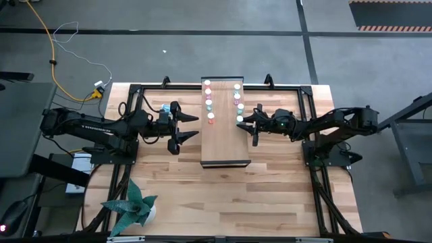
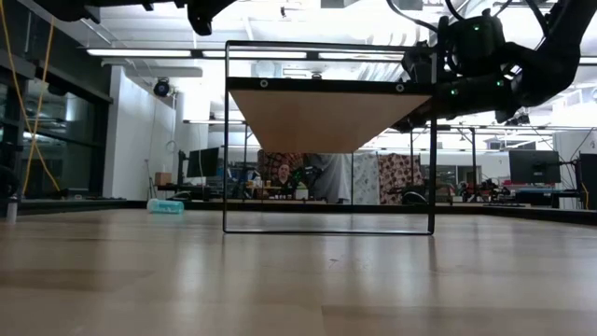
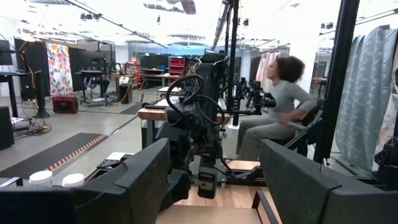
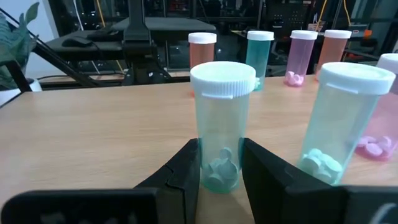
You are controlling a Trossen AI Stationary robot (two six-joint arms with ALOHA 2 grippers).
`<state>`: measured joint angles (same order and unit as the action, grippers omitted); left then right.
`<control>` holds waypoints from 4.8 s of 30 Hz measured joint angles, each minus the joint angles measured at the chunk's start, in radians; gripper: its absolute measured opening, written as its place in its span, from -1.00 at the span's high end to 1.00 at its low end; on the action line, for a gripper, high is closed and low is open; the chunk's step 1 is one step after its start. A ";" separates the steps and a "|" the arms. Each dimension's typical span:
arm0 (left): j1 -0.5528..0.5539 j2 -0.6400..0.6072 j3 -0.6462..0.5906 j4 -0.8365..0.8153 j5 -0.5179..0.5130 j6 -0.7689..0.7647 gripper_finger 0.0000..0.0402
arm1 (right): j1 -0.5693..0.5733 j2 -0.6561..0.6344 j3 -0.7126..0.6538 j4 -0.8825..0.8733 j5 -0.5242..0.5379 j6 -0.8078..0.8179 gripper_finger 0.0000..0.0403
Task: Pick and place medicine bottles onto shelf by color
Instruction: Put the transparent green pill bottle on the shelf, then put the transparent blue pill bottle on the shelf
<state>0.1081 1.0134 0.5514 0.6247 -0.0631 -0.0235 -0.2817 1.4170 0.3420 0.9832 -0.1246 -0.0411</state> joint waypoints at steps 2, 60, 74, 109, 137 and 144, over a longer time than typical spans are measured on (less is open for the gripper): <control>0.000 0.000 0.000 0.000 0.000 -0.001 -0.19 | 0.000 0.000 0.000 -0.001 0.000 -0.005 0.53; 0.123 0.014 0.203 -0.873 -0.443 -0.289 -0.19 | 0.001 -0.644 -0.005 -0.761 0.069 -0.003 -0.06; 0.517 0.353 0.332 -1.445 -0.095 -0.190 -0.19 | 0.001 -0.644 -0.005 -0.756 0.069 -0.019 -0.06; 0.612 0.671 0.334 -1.329 -0.323 0.165 -0.19 | 0.001 -0.644 -0.005 -0.754 0.075 -0.012 -0.06; 0.769 0.648 0.355 -1.530 -0.175 0.112 -0.19 | 0.001 -0.644 -0.005 -0.762 0.092 -0.008 -0.06; 0.769 0.690 0.356 -1.486 -0.176 0.131 -0.19 | 0.001 -0.644 -0.005 -0.762 0.092 -0.001 -0.06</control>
<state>0.8776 1.7037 0.9073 -0.8612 -0.2393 0.1077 -0.2810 0.7731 0.3374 0.2211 -0.0330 -0.0418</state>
